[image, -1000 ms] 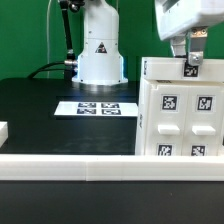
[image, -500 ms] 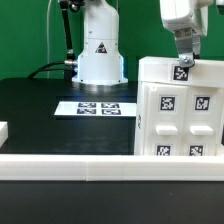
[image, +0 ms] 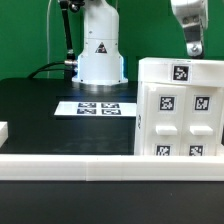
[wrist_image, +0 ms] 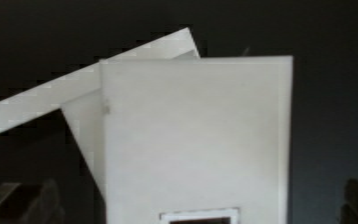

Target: Assemble cabinet

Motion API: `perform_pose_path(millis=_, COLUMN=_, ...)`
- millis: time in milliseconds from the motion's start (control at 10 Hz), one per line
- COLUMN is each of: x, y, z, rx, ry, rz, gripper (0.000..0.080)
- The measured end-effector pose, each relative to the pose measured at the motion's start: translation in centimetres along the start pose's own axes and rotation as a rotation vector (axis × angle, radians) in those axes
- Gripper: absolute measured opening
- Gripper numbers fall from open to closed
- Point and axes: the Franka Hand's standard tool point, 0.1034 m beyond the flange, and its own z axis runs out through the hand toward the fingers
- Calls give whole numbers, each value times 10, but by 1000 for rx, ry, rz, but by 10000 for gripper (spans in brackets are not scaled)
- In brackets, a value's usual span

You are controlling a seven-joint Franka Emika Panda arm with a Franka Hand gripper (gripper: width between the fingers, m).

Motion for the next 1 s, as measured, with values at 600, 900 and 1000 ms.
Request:
perform_pose_path(millis=600, x=-6, y=0, z=-2, rx=-110, ry=5, rz=-604, gripper=797)
perform_pose_path(millis=900, x=-5, y=-1, z=-2, rx=-114, ry=-15, rz=-922, gripper=797)
perform_pose_path(millis=1000, x=-5, y=-1, z=-2, rx=-114, ry=-20, rz=-1017, gripper=797)
